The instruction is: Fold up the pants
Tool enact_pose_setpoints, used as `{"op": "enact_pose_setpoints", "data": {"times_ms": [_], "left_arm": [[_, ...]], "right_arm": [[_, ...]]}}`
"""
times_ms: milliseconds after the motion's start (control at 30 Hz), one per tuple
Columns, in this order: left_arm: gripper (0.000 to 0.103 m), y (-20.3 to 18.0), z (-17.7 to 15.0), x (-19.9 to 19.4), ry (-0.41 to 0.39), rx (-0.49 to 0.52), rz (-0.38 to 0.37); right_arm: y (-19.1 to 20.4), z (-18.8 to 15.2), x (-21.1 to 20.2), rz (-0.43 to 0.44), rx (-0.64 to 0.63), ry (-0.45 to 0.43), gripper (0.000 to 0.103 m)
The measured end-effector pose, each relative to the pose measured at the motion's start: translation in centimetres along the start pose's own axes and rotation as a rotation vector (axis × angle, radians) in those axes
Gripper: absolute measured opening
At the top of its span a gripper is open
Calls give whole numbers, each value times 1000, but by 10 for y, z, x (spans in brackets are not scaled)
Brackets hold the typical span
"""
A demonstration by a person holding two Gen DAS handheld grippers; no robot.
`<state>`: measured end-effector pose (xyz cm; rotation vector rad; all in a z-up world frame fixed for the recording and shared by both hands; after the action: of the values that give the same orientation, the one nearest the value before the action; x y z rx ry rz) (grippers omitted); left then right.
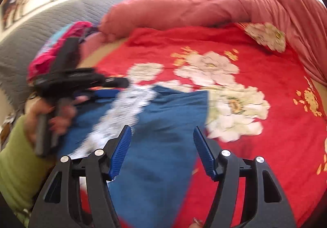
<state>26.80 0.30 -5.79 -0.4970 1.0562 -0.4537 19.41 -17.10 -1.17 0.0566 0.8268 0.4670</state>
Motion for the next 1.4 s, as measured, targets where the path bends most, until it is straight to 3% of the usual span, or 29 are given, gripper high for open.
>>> {"op": "enact_pose_setpoints", "data": {"times_ms": [67,133,200,233,367,500,633,733,867,933,1167,1233,1300,1400], "left_arm": [[58,-2,0,5,17,6,-6],[51,-7,-1,10,32,23,-1],[31,-10,-3,16,39,38,18],[26,-11,-4,18,38,36,19],[16,-16,-7,18,25,61,45],[13,-29,-5,-8,-47,141,80],[13,-32,-3,-28,-98,192,138],[15,-13,-2,-12,-59,164,190],[22,9,-3,10,7,95,198],[25,9,-2,8,3,85,192],[31,4,-2,-10,-44,101,210],[38,1,-2,-18,-66,108,219],[53,-3,-3,-28,-94,119,220],[57,-6,-7,-40,-114,124,245]], "right_arm": [[-9,13,13,-12,3,5,62],[-10,20,24,-15,-22,20,62],[-11,23,33,-36,-40,34,62],[-16,27,44,-60,-41,54,65],[-31,26,77,-136,-50,137,68],[-35,26,85,-110,-15,143,68],[-19,38,80,-76,-36,92,72],[-15,39,93,-126,-84,139,72],[-21,30,112,-168,-84,207,75],[-25,27,113,-173,-71,201,79],[-21,28,91,-172,-65,132,80],[-19,27,77,-151,-40,101,80],[-17,27,66,-134,-18,74,81],[-12,24,48,-113,-3,41,83]]}}
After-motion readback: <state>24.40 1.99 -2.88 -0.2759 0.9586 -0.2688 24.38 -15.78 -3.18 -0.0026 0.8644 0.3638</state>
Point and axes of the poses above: each gripper's, at about its wrist camera, not at the fingertips, and x roughly the way its jaws point, y to its left, z to its top, the point moved 4 cm from there along x, roughly the way its jaws point, and after that the axes turned 3 degrees about z, right-handed, at the moved point
